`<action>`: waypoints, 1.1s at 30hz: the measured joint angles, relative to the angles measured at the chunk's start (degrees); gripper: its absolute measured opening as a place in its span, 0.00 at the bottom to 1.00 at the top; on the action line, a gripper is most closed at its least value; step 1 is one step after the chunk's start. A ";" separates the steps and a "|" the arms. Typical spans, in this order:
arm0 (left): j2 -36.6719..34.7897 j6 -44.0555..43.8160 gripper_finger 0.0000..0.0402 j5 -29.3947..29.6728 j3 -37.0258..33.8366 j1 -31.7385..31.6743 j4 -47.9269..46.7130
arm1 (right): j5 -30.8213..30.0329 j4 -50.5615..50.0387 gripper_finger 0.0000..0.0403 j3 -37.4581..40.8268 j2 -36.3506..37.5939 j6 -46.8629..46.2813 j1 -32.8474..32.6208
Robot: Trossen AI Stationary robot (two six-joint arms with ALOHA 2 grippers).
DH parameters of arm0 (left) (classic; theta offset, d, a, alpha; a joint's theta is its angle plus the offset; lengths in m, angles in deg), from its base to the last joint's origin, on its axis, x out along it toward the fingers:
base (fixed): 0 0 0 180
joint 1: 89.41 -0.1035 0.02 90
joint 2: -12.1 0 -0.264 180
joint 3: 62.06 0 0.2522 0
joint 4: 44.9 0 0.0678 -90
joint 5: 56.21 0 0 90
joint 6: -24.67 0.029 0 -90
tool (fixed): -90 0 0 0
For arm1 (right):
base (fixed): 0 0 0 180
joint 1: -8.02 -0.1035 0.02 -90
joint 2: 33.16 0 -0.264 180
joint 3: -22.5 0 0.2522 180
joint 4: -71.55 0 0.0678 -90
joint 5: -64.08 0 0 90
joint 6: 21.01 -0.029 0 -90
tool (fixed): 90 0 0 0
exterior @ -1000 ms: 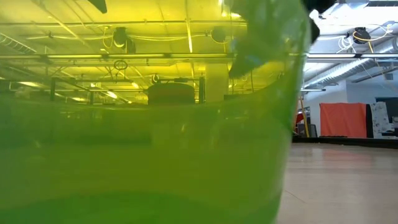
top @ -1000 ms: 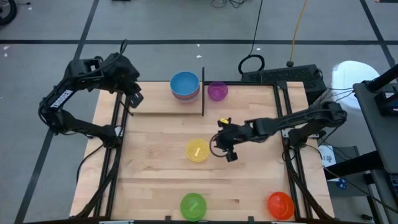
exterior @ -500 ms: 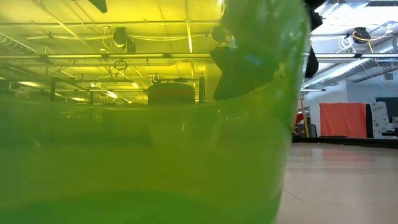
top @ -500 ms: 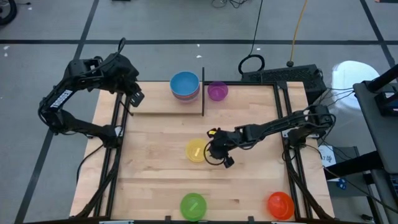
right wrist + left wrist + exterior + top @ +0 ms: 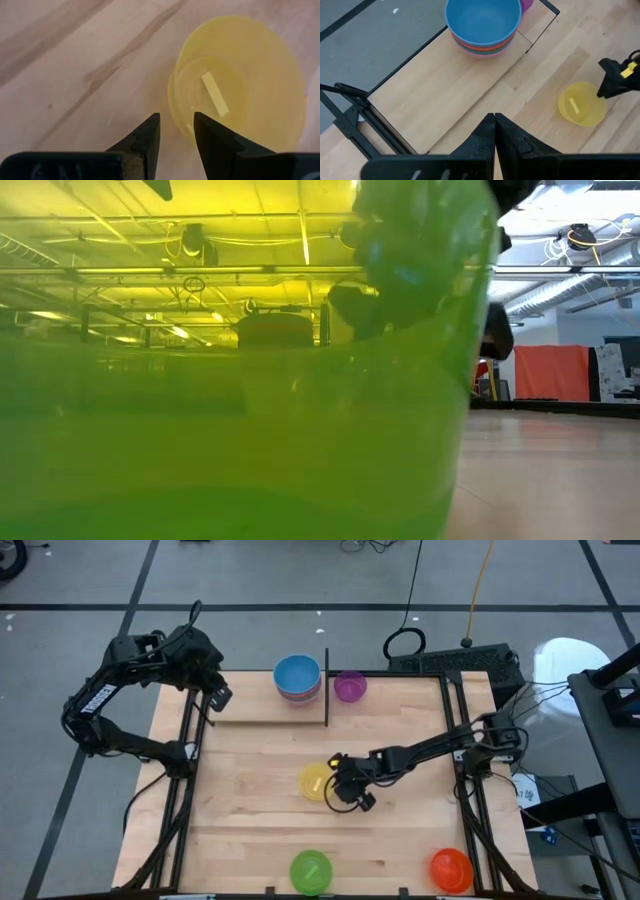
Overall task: Place and stack bowls onto a shelf
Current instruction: Put the small yellow bowl on the shelf
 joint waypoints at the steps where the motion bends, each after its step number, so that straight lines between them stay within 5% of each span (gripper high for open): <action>1: 0.00 -0.37 0.03 -0.02 0.02 0.00 0.00 | 0.00 0.61 0.28 0.00 -0.49 0.52 0.02; 9: 0.00 -0.41 0.03 -0.02 0.00 0.00 0.00 | -0.13 6.11 0.25 0.00 -3.64 1.38 0.13; 16: 0.00 -0.63 0.03 -0.02 0.00 0.00 0.00 | -0.18 7.68 0.02 0.00 -3.40 -6.92 0.71; 33: 0.39 2.69 0.03 -4.07 -0.40 0.01 0.00 | -0.39 10.92 0.00 0.01 -3.19 -10.18 0.79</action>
